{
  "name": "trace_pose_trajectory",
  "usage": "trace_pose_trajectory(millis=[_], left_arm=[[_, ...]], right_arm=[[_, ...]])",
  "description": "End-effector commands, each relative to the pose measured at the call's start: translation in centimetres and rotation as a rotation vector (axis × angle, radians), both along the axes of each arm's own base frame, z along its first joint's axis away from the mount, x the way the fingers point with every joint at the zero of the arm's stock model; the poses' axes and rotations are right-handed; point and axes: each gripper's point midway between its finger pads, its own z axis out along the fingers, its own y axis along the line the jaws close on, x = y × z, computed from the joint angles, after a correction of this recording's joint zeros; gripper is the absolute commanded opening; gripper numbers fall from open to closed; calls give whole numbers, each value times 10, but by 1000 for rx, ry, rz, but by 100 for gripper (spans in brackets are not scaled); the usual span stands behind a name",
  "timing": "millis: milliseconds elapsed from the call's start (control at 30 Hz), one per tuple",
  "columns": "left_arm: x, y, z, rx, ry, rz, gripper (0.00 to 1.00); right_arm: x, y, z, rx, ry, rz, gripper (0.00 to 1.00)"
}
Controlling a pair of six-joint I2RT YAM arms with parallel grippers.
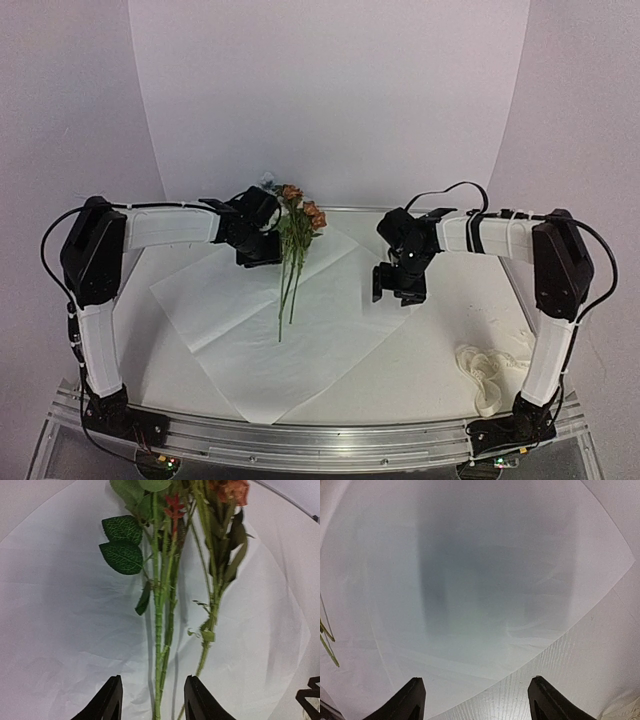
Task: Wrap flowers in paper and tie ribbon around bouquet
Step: Place the fake flower on the flattened wrapping paper, then pick up the fake flower from the flattened wrapping paper.
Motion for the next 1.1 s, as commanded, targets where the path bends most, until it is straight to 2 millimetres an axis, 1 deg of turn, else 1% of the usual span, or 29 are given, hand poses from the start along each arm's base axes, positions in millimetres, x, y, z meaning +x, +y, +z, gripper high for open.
trace_pose_trajectory(millis=[0, 67, 167, 333, 400, 500, 633, 700, 800, 900, 933, 1067], left_arm=[[22, -15, -11, -20, 2, -86, 43], [28, -19, -17, -33, 7, -104, 43], [33, -28, -27, -48, 25, -130, 43], [44, -35, -34, -58, 25, -134, 43], [46, -34, -39, -55, 30, -130, 39], [49, -33, -45, -51, 37, -123, 31], [49, -32, -51, -39, 39, -119, 25], [49, -32, -54, -36, 40, -119, 20], [50, -33, -52, -40, 33, -122, 10], [51, -33, -45, -49, 11, -124, 2], [52, -33, -41, -54, 1, -126, 0], [51, -30, -29, -63, -21, -113, 0]], right_arm=[[13, 10, 1, 20, -14, 4, 71], [13, 10, -1, 19, -6, 3, 71], [12, 8, -5, 14, 2, 5, 70], [12, 7, -7, 11, 8, 12, 70], [12, 6, -9, 8, 10, 15, 69], [11, 3, -12, 6, 19, 15, 69], [10, 2, -13, 6, 25, 15, 69], [10, 1, -14, 6, 28, 15, 68], [10, 1, -14, 7, 29, 18, 68], [10, 1, -14, 8, 29, 19, 68], [11, 0, -14, 9, 29, 19, 68], [11, 0, -15, 9, 32, 20, 68]])
